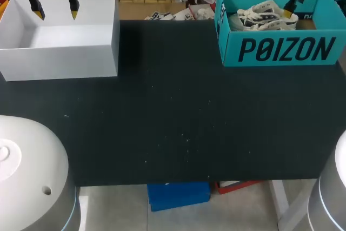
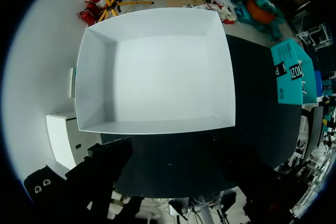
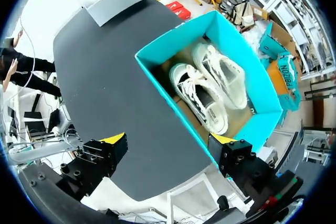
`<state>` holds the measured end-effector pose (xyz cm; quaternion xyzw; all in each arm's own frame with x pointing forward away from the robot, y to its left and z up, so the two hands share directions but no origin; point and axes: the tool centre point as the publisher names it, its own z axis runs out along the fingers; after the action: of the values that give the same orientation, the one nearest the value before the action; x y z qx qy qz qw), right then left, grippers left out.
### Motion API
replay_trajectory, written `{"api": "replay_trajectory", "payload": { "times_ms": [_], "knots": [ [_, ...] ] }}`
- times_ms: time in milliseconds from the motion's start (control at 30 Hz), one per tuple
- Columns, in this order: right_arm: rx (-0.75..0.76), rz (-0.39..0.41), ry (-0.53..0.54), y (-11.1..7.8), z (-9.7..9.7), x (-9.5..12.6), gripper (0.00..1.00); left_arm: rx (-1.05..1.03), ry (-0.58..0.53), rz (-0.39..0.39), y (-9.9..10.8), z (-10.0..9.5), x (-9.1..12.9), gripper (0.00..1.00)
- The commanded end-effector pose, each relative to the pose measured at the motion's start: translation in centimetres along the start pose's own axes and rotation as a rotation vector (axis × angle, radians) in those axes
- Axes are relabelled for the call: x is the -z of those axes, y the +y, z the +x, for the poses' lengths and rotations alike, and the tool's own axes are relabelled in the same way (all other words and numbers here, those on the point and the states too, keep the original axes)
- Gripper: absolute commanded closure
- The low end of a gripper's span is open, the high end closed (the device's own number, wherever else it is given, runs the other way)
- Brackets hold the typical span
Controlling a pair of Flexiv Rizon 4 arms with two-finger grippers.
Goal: Take the shoe out of the shoebox, open the shoe tongue, remove and reinsert the insole, then place the shoe into the shoebox
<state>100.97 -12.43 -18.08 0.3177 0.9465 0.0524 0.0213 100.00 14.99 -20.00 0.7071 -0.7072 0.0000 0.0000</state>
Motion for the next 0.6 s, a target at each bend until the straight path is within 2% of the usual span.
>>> {"api": "replay_trajectory", "payload": {
  "times_ms": [33,367,600],
  "knots": [
    [0.085,-0.024,0.001,0.7,0.0,0.3,0.0,0.0,0.0,0.0,0.0,0.0,0.0,0.0],
    [0.309,0.051,-0.087,4.7,0.0,-2.0,0.0,0.0,0.0,0.0,0.0,0.0,0.0,0.0],
    [0.363,0.052,-0.069,7.8,-1.1,-3.5,0.0,0.0,0.0,0.0,0.0,0.0,0.0,0.0]
  ]
}}
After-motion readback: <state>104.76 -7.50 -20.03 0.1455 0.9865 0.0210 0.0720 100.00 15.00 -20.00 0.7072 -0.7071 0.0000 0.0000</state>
